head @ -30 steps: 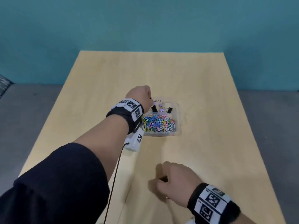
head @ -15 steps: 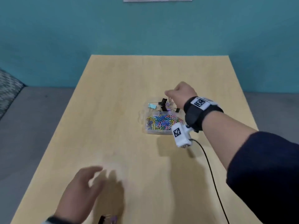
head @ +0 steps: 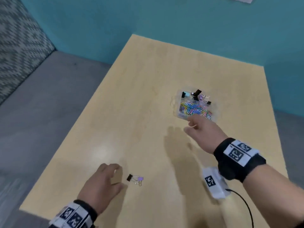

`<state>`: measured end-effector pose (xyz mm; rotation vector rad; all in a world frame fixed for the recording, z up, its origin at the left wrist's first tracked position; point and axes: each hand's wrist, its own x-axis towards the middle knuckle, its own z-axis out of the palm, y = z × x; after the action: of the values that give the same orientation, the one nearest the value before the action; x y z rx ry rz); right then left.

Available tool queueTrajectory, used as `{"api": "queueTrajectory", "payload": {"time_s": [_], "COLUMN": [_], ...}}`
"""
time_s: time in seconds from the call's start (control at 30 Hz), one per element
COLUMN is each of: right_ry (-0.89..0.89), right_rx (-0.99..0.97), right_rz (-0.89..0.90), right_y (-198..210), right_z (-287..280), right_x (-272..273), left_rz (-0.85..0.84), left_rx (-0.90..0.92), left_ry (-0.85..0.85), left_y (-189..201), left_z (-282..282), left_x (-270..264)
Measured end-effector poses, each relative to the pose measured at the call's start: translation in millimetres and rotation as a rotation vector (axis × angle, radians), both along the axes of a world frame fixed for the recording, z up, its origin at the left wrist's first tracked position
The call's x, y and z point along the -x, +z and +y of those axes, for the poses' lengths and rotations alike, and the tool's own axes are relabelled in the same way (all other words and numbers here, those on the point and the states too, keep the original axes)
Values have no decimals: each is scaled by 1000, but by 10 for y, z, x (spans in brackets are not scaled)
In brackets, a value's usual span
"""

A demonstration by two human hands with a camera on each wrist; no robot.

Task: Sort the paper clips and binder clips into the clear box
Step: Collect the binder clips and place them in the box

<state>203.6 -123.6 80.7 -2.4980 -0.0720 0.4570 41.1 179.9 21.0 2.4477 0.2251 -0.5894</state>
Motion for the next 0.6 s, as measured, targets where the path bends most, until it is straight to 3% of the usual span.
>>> {"api": "queueTrajectory", "payload": {"time_s": [0.13, 0.23, 0.6], "right_ry": [321, 465, 293], "right_rx": [47, 54, 213], "right_rz": [141, 189, 71], "right_y": [-277, -415, -678], "right_z": [472, 777, 1296], "right_x": [887, 1271, 1365], "left_rz": [-40, -67, -159], "left_rx": [-39, -62, -65], "left_ry": [-67, -145, -277], "left_y": [-6, -48, -136], "left_z": [-142, -157, -176], "left_x": [-15, -19, -111]}}
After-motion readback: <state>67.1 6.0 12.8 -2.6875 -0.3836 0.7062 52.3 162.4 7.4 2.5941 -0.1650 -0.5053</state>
